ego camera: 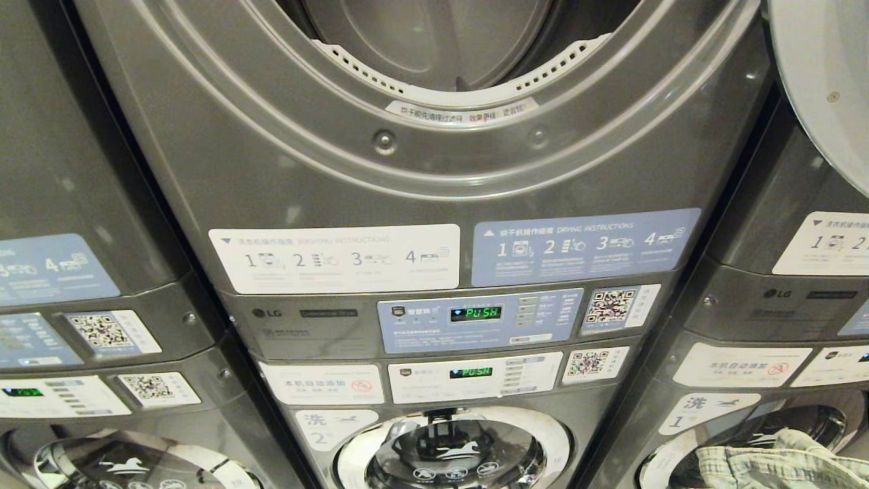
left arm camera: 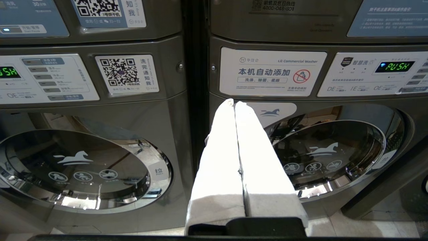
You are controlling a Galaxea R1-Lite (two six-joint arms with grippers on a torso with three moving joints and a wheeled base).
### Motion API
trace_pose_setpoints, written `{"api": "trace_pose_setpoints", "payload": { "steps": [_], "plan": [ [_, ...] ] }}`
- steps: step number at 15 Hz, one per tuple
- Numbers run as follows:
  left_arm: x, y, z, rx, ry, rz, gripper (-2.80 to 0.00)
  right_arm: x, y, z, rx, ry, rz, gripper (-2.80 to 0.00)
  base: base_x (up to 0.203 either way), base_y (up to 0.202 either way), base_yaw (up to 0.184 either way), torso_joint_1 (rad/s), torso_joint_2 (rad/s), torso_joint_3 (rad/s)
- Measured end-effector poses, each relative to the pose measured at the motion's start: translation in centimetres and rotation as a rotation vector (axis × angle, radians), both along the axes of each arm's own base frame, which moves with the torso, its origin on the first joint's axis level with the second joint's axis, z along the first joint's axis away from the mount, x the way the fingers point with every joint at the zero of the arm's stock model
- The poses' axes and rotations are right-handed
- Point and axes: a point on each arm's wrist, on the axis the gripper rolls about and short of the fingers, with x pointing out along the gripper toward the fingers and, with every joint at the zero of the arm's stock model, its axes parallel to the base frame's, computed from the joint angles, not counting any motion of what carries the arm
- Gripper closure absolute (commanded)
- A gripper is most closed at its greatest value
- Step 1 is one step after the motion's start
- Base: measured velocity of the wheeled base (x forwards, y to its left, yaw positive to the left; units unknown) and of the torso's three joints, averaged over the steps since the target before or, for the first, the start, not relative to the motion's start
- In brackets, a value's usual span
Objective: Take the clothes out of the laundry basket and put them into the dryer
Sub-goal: Put the clothes in the dryer
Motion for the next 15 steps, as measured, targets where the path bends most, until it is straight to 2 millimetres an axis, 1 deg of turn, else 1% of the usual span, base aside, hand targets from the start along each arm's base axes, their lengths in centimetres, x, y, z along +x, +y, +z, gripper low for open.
{"api": "trace_pose_setpoints", "payload": {
  "steps": [15],
  "plan": [
    [0.00,0.00,0.00,0.000,0.000,0.000,0.00,0.00,0.00,0.00,0.000,0.000,0.000,0.00,0.000,0.000,0.000,0.079,-0.15,-0.075]
  ]
}}
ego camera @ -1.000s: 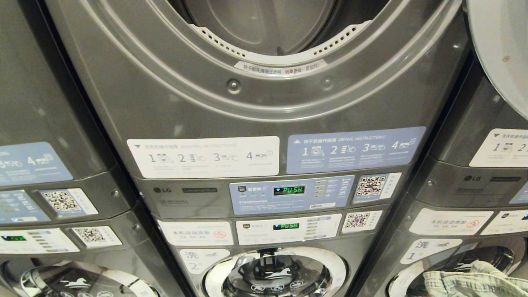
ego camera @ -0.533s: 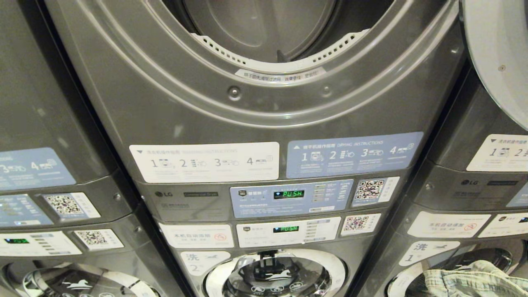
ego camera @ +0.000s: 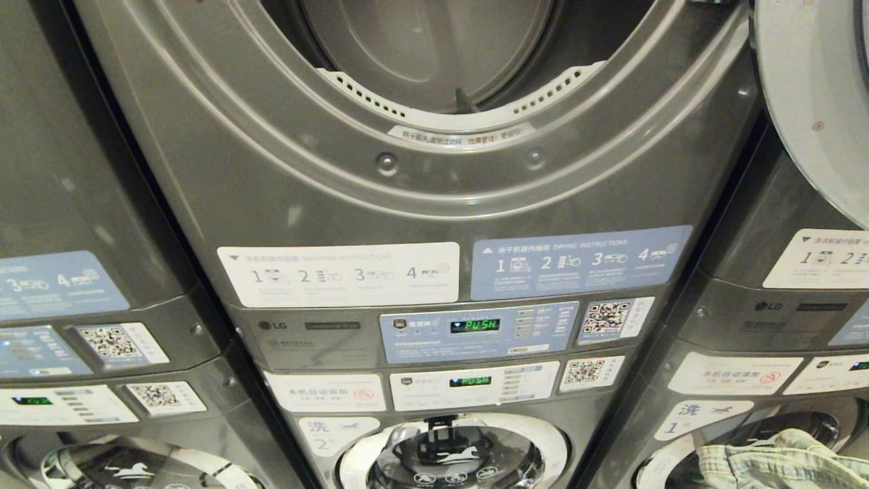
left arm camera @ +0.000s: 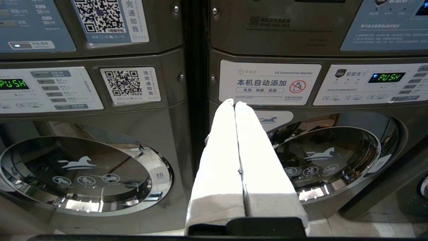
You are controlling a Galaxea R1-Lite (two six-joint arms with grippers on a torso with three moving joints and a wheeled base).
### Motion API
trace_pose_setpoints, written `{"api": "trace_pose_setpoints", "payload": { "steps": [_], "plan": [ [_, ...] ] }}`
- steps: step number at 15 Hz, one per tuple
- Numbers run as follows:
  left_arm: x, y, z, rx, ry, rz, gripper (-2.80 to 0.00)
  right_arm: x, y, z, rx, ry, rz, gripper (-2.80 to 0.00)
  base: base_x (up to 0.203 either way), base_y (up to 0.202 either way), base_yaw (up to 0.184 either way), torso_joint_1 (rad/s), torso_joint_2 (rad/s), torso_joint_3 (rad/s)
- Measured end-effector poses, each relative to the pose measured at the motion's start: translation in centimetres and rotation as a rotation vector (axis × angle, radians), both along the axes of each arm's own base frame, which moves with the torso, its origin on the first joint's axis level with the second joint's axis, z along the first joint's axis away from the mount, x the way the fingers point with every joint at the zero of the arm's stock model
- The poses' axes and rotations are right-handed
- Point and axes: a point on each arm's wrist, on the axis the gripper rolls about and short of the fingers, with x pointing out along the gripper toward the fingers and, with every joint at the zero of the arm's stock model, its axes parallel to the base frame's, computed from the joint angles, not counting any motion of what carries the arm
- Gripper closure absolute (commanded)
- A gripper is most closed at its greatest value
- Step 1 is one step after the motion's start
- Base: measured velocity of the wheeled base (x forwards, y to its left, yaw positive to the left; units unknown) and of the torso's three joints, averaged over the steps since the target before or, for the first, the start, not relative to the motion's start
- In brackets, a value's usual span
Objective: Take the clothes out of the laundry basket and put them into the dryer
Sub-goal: Put the clothes in the dryer
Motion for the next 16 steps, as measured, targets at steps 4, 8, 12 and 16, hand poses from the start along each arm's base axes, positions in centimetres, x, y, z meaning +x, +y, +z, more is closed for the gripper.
{"api": "trace_pose_setpoints", "payload": {
  "steps": [4,8,12,16],
  "plan": [
    [0.00,0.00,0.00,0.000,0.000,0.000,0.00,0.00,0.00,0.00,0.000,0.000,0.000,0.00,0.000,0.000,0.000,0.074,-0.14,-0.065],
    [0.00,0.00,0.00,0.000,0.000,0.000,0.00,0.00,0.00,0.00,0.000,0.000,0.000,0.00,0.000,0.000,0.000,0.071,-0.12,-0.064],
    [0.00,0.00,0.00,0.000,0.000,0.000,0.00,0.00,0.00,0.00,0.000,0.000,0.000,0.00,0.000,0.000,0.000,0.058,-0.11,-0.055],
    [0.00,0.00,0.00,0.000,0.000,-0.002,0.00,0.00,0.00,0.00,0.000,0.000,-0.002,0.00,-0.003,0.001,0.027,-0.001,0.00,0.001]
  ]
}}
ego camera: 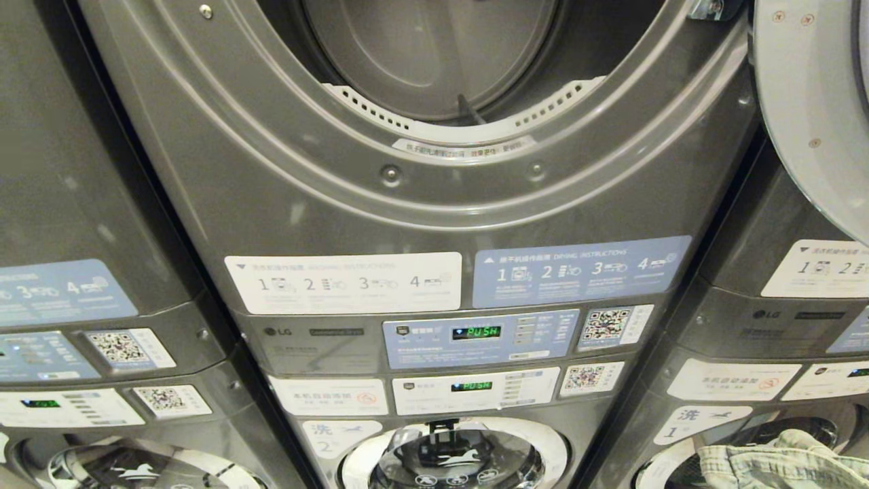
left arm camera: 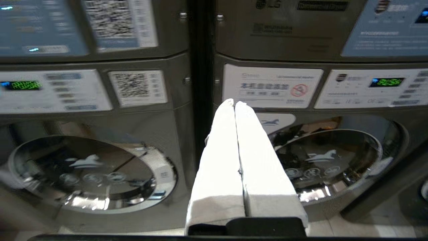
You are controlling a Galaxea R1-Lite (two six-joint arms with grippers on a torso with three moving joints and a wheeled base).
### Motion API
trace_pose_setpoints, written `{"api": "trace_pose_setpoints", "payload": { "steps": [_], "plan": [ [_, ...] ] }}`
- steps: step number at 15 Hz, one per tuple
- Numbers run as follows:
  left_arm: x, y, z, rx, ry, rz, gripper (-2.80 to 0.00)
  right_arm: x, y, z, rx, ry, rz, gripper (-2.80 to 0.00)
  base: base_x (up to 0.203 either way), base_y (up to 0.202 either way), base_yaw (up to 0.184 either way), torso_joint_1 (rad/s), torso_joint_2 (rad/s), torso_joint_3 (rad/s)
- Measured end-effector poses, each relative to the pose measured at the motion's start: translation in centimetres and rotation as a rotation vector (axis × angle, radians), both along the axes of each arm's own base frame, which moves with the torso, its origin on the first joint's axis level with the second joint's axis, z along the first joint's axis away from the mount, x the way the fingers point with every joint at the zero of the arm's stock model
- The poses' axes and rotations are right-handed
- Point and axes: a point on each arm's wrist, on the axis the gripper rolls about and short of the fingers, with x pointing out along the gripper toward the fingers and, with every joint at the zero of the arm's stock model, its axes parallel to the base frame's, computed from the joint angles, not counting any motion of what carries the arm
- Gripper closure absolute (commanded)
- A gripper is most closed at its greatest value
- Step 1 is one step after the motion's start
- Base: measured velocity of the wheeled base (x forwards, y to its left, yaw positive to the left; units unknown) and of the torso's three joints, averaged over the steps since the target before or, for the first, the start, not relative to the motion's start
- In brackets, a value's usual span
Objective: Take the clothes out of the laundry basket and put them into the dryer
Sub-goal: Put the clothes in the dryer
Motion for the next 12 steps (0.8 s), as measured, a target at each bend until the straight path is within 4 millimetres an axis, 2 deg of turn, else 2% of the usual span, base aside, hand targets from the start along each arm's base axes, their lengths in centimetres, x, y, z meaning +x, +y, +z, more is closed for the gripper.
{"api": "trace_pose_setpoints", "payload": {
  "steps": [12],
  "plan": [
    [0.00,0.00,0.00,0.000,0.000,0.002,0.00,0.00,0.00,0.00,0.001,0.000,0.001,0.00,0.001,-0.008,0.174,0.004,0.00,0.002]
  ]
}}
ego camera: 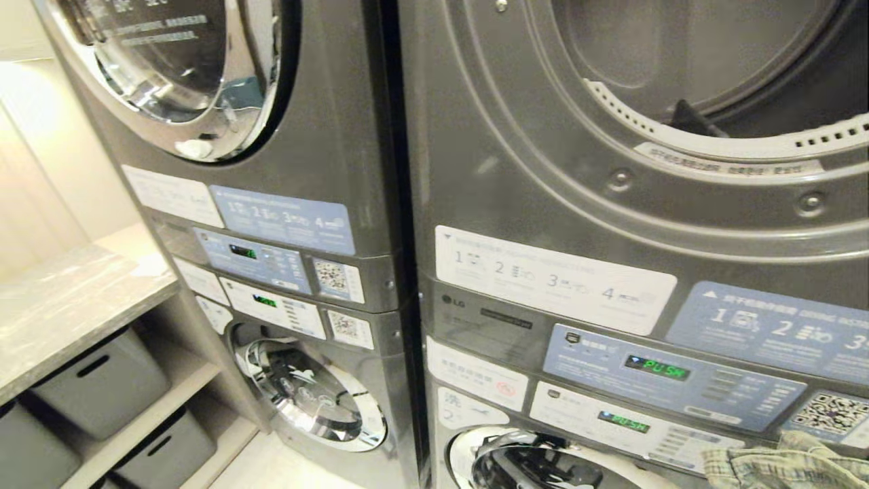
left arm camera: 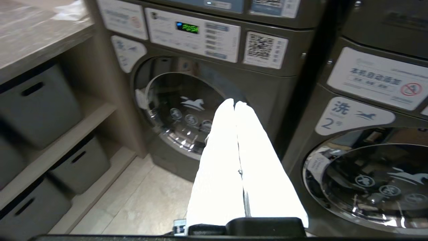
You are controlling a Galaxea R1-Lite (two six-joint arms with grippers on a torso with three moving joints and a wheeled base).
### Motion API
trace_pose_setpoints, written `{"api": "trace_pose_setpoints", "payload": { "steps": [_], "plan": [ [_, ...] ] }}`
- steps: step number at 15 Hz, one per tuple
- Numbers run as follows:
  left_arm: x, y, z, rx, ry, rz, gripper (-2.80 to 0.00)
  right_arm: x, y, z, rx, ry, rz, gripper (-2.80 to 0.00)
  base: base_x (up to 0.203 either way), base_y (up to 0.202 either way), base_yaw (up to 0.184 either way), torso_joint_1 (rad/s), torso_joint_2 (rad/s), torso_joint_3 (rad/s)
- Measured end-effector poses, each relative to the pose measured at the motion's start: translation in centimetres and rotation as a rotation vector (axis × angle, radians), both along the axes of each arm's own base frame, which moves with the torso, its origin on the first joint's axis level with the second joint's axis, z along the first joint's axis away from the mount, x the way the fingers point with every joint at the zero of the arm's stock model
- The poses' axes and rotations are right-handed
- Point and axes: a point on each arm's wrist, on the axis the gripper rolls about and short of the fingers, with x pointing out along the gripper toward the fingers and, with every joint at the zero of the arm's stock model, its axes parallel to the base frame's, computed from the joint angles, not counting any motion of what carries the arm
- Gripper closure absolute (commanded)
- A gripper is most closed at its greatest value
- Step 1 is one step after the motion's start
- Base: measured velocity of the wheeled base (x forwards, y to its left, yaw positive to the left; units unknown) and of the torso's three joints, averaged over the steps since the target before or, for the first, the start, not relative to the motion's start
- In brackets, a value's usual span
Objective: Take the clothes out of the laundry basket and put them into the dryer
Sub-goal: Put the clothes in the dryer
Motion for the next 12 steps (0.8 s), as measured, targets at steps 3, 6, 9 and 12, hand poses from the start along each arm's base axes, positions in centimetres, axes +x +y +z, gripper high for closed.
{"api": "trace_pose_setpoints", "payload": {
  "steps": [3,6,9,12],
  "plan": [
    [0.00,0.00,0.00,0.000,0.000,0.000,0.00,0.00,0.00,0.00,0.000,0.000,0.001,0.00,0.000,-0.006,0.108,0.004,0.00,0.002],
    [0.00,0.00,0.01,0.000,-0.001,-0.001,0.00,0.00,0.00,0.01,-0.003,-0.001,0.001,0.00,0.000,0.000,0.000,0.000,0.00,0.000],
    [0.00,0.00,0.01,0.000,-0.001,-0.001,0.00,0.00,0.00,0.00,-0.003,0.000,0.000,0.00,0.000,0.000,0.000,0.000,0.00,0.000],
    [0.00,0.00,0.00,0.000,0.000,0.000,0.00,0.00,0.00,0.00,-0.002,0.000,0.000,0.00,0.000,0.000,0.000,0.000,0.00,0.000]
  ]
}}
